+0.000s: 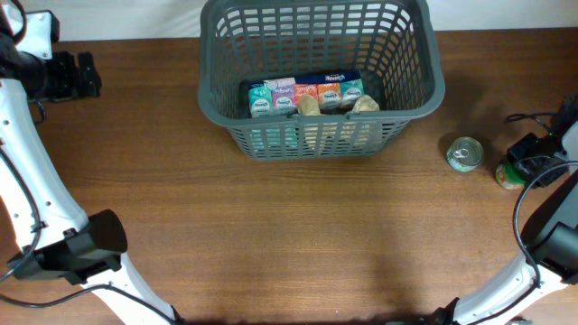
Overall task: Pack container
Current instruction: 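Lift the jar and lower it into the basket with right gripper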
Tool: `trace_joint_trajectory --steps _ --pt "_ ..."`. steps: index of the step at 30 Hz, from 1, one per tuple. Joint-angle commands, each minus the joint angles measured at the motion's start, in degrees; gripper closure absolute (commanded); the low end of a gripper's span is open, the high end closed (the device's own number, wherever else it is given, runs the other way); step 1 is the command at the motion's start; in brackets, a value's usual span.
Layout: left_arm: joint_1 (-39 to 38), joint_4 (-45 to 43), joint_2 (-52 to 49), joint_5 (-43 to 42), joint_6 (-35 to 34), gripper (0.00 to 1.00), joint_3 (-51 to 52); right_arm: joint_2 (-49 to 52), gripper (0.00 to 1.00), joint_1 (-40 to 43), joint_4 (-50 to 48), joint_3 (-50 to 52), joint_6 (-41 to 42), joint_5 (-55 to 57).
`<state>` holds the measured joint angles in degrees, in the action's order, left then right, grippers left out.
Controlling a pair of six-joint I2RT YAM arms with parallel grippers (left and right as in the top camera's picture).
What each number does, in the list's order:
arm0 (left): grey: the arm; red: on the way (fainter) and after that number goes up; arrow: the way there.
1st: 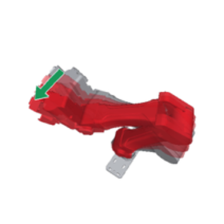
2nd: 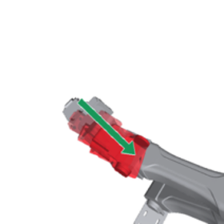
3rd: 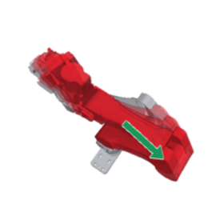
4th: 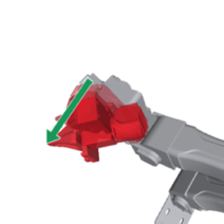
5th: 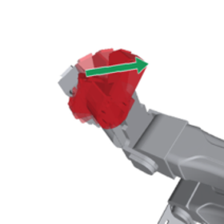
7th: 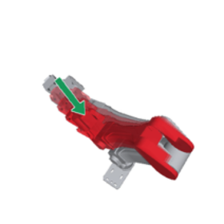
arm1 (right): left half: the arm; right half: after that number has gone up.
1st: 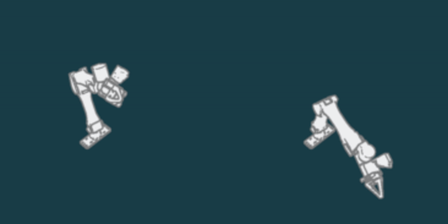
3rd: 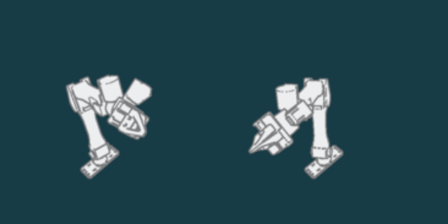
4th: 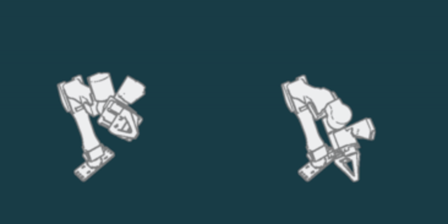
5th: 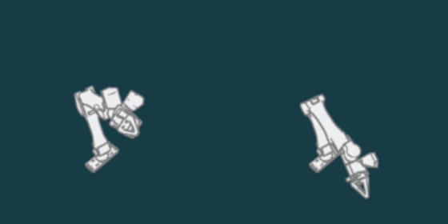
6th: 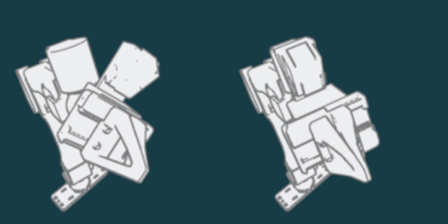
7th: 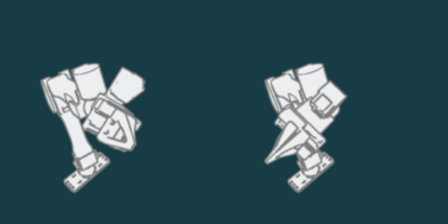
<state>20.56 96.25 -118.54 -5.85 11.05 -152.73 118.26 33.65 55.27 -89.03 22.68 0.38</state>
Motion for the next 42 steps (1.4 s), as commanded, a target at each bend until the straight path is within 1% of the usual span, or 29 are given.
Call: trace_joint_trajectory --steps 1,4,5,7,8,10,13,15,16,18,19,21,22,25,27,32,34,39,40,42 --pt "0.22 0.02 -0.5 -0.83 -0.55 0.01 0.31 -1.55 0.76 -0.37 0.22 0.09 0.35 0.28" --pt "0.22 0.02 -0.5 -0.83 -0.55 0.01 0.31 -3.13 0.83 -0.37 1.36 -0.87 0.35 -0.85" --pt "0.22 0.02 -0.5 -0.83 -0.55 0.01 0.31 -4.52 0.87 -0.37 2.19 -2.21 0.33 -2.47" --pt "0.22 0.02 -0.5 -0.83 -0.55 0.01 0.31 -6.97 0.89 -0.37 3.45 -4.63 0.35 -4.68" --pt "0.22 0.02 -0.5 -0.83 -0.55 0.01 0.31 -9.68 0.93 -0.39 5.22 -7.3 0.35 -6.32" --pt "0.22 0.02 -0.5 -0.83 -0.55 0.01 0.31 -12.68 0.96 -0.63 7.26 -10.4 0.31 -7.8" --pt "0.22 0.02 -0.5 -0.83 -0.55 0.01 0.31 -19.28 0.96 -2.14 12.11 -17.77 0.09 -11.43" --pt "0.22 0.02 -0.5 -0.83 -0.52 0.01 0.31 -24.09 0.96 -4.79 13.31 -21.66 -3.13 -16.17" --pt "0.22 0.02 -0.5 -0.83 -0.55 0.01 0.31 -27.23 0.96 -7.89 13.05 -23.41 -5.51 -17.86" --pt "0.22 0.02 -0.5 -0.83 -0.52 0.01 0.31 -30.6 0.96 -13.11 11.82 -24.41 -9.22 -17.97" --pt "0.22 0.02 -0.5 -0.83 -0.55 0.01 0.31 -32.5 0.96 -17.53 10.58 -24.46 -12.33 -17.92" --pt "0.22 0.02 -0.5 -0.83 -0.55 0.01 0.31 -33.57 0.96 -23.39 9.31 -24.46 -16.35 -17.77" --pt "0.22 0.02 -0.5 -0.83 -0.55 0.01 0.31 -33.51 0.96 -27.98 8.59 -24.44 -19.08 -17.75" --pt "0.22 0.02 -0.5 -0.83 -0.55 0.01 0.31 -31.08 0.96 -35.17 7.08 -24.41 -22.1 -17.05" --pt "0.22 0.02 -0.5 -0.83 -0.55 0.01 0.31 -27.3 0.96 -39.06 4.66 -24.41 -22.08 -14.6" --pt "0.22 0.02 -0.5 -0.83 -0.55 0.01 0.31 -18.01 0.96 -41.44 -1.86 -24.41 -21.75 -14.27" --pt "0.22 0.02 -0.5 -0.83 -0.52 0.01 0.31 -14.01 0.96 -41.46 -2.86 -24.41 -19.45 -14.03" --pt "0.22 0.02 -0.5 -0.83 -0.52 0.01 0.31 -5.42 0.96 -41.55 0.26 -24.39 -18.47 -13.25" --pt "0.22 0.02 -0.5 -0.81 -0.55 0.01 0.31 -2.32 0.96 -41.68 2.56 -24.39 -17.7 -13.29" --pt "0.22 0.02 -0.5 -0.83 -0.55 0.01 0.31 0.79 0.96 -42.12 5.6 -24.39 -17.73 -13.25"
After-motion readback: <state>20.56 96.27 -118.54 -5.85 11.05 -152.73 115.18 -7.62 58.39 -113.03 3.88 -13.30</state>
